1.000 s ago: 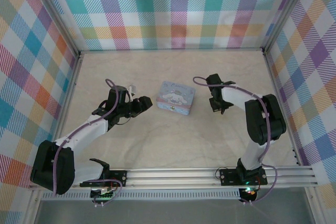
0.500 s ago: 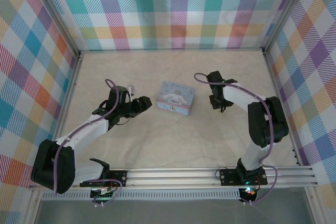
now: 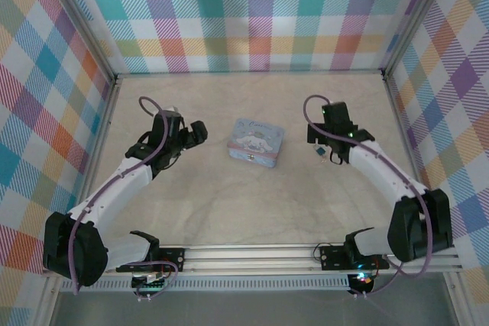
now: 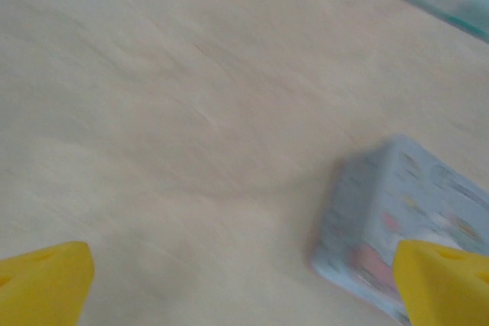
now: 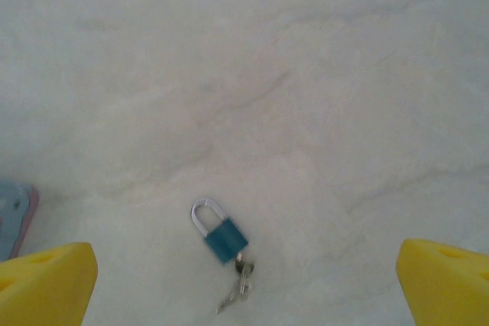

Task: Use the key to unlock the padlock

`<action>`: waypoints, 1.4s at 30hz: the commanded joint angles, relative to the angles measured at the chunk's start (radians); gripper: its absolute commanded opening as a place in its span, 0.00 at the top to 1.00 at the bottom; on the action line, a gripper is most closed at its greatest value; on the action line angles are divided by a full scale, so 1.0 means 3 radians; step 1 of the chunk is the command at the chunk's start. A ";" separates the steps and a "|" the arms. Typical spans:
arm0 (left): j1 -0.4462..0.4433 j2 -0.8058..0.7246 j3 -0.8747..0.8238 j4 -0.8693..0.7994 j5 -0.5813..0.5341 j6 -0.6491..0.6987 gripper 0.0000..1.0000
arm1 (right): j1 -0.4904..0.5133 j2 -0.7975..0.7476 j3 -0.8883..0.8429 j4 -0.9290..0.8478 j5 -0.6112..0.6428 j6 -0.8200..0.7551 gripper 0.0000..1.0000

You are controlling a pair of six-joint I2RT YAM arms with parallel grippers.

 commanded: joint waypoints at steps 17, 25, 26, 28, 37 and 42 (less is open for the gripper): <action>0.0547 0.1017 -0.1321 0.3193 -0.0713 0.1566 0.00 | -0.0251 0.0424 -0.1678 0.3816 0.0181 -0.0844 0.00; 0.0805 0.1162 -0.1528 0.3620 0.0102 0.1567 0.00 | -0.0816 0.0767 -0.1918 0.4488 -0.1037 -0.0587 0.00; 0.0827 0.1225 -0.1586 0.3853 0.0128 0.1567 0.00 | -0.0859 0.0865 -0.1873 0.4503 -0.1039 -0.0554 0.00; 0.0828 0.1196 -0.1567 0.3769 0.0122 0.1561 0.00 | -0.0874 0.0798 -0.1639 0.3925 -0.1009 -0.0520 0.00; 0.0823 0.1190 -0.1556 0.3737 0.0116 0.1565 0.00 | -0.0839 0.0798 -0.1652 0.3966 -0.0970 -0.0544 0.00; 0.0822 0.1193 -0.1557 0.3736 0.0118 0.1563 0.00 | -0.0858 0.0788 -0.1639 0.3920 -0.0994 -0.0538 0.00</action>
